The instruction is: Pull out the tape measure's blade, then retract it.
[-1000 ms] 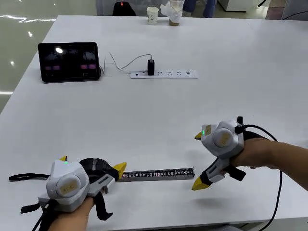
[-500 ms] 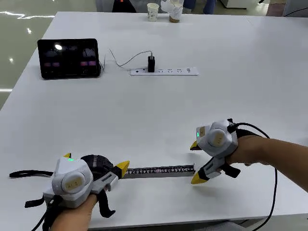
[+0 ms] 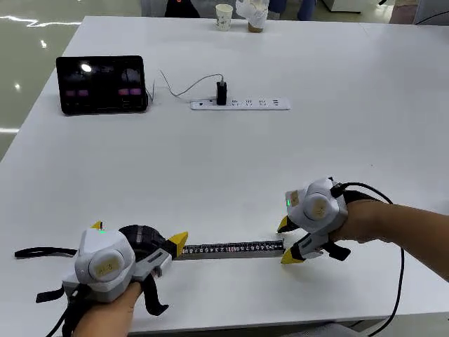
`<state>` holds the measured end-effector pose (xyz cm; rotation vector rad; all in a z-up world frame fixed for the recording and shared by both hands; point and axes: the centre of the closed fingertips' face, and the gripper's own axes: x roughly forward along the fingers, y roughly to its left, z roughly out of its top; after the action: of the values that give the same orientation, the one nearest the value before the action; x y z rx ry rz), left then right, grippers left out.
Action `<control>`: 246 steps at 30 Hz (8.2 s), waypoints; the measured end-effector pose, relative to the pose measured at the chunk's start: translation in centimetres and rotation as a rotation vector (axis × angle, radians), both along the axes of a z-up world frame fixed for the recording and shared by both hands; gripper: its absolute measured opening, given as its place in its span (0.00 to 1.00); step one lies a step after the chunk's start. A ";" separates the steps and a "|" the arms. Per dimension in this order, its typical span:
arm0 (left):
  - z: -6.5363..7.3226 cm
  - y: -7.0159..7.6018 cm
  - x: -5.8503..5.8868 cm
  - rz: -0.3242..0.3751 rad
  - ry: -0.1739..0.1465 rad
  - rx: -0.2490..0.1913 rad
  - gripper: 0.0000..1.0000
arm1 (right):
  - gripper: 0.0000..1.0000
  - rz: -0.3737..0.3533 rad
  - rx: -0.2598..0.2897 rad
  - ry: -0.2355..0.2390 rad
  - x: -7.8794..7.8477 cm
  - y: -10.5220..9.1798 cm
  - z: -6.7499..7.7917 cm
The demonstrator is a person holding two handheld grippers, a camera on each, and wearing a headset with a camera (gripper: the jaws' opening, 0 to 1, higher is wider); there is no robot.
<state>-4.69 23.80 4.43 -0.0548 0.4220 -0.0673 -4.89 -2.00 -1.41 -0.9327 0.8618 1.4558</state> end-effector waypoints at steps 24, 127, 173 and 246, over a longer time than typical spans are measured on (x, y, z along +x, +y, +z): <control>-0.1 0.2 -0.1 0.006 0.003 0.011 0.97 | 0.12 -0.008 -0.035 -0.006 0.0 0.1 -0.3; -2.3 0.8 -1.4 -0.009 0.142 0.018 0.60 | 0.11 -0.075 -0.069 0.030 -0.3 0.6 -0.5; -2.4 0.7 -1.4 -0.017 0.143 0.033 0.60 | 0.11 -0.109 -0.093 0.032 -0.5 2.5 -0.5; -2.4 0.6 -1.3 -0.017 0.139 0.033 0.61 | 0.11 -0.124 -0.087 0.024 -0.6 5.0 -0.5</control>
<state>-6.03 24.45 2.07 -0.0237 0.5628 -0.0738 -5.51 3.03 -1.92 -0.9112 0.9904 1.3344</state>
